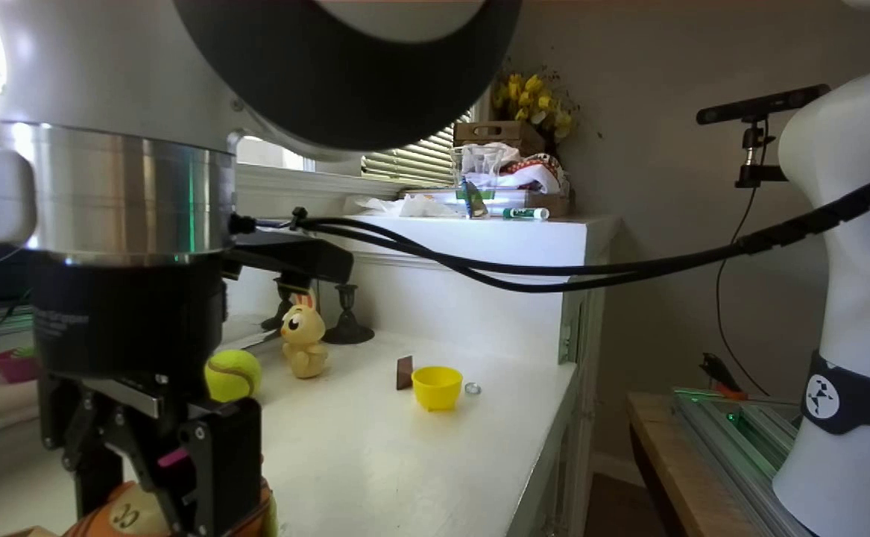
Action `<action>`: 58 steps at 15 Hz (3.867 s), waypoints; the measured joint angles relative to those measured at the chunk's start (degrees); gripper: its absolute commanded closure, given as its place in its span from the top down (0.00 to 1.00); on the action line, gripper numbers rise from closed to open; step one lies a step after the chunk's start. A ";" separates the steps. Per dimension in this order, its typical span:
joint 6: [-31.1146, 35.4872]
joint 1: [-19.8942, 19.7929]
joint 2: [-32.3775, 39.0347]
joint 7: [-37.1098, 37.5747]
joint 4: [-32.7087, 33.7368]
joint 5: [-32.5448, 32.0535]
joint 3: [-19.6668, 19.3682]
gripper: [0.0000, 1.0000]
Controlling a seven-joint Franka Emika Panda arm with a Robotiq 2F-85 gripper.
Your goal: Push the car backwards then release it.
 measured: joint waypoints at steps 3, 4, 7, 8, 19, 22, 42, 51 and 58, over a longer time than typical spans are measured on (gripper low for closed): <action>-0.41 -0.09 -0.06 0.00 0.04 -0.18 -0.15 0.61; -0.49 -0.18 -0.08 0.00 0.02 -0.18 -0.21 0.61; -0.76 -0.60 -0.35 0.00 -0.25 -0.18 -0.30 0.61; -0.78 -0.88 -0.49 0.03 -0.44 -0.16 -0.37 0.61; -0.12 -6.09 -4.75 -0.83 -6.37 0.34 -1.31 0.61; 1.05 -7.24 -6.05 -2.61 -8.46 0.38 -1.56 0.61; 9.42 -10.74 -13.34 -13.51 -20.42 2.38 -7.94 0.61; 11.40 -11.55 -14.96 -16.80 -23.25 2.53 -10.70 0.61; 12.00 -11.84 -15.92 -18.43 -24.65 2.53 -12.46 0.99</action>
